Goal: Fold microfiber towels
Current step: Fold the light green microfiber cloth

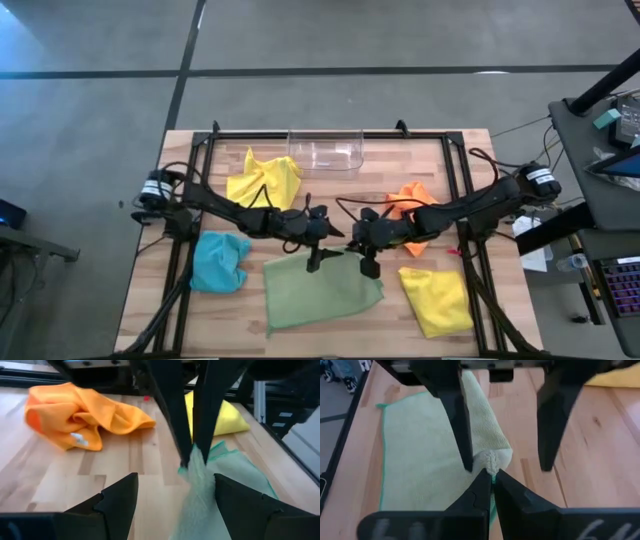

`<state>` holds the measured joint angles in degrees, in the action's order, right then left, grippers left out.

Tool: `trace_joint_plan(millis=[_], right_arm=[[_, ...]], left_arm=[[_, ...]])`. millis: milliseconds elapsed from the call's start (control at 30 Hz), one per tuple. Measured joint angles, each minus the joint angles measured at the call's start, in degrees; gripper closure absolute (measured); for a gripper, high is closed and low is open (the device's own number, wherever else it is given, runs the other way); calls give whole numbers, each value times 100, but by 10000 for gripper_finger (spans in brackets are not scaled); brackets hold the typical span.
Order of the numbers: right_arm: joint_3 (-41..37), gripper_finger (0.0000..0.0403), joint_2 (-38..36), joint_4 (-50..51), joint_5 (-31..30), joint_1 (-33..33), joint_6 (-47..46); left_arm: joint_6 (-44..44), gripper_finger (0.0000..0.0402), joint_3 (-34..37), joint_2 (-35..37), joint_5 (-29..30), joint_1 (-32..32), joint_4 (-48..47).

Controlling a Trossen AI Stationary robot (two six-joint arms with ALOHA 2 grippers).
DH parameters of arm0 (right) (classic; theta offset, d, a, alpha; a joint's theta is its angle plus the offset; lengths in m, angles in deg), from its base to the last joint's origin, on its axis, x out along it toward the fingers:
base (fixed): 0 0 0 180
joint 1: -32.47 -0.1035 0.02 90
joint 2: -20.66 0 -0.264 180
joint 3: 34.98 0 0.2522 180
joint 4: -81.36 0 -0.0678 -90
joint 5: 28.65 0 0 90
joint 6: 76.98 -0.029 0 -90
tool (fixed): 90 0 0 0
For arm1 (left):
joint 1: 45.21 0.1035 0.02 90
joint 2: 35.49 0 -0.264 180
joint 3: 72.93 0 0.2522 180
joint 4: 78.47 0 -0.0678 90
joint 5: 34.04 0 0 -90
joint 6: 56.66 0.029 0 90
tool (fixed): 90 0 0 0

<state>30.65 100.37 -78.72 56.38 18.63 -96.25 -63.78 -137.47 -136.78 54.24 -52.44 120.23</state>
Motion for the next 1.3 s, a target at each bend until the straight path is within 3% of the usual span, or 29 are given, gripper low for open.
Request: trace_joint_plan(millis=[433,633,1000,1167,1300], right_arm=[[139,394,155,256,-15,0,-16],[137,394,159,209,-17,0,-15],[134,394,157,227,-17,0,-47],[133,390,152,248,-3,-2,-67],[135,357,130,417,174,1,-63]], left_arm=[[-208,166,-195,-143,-399,4,-3],[-452,223,-190,-143,-404,39,-51],[-456,377,-186,-143,-421,89,-55],[-439,385,-184,-143,-421,87,-78],[-432,387,-182,-143,-444,87,-191]])
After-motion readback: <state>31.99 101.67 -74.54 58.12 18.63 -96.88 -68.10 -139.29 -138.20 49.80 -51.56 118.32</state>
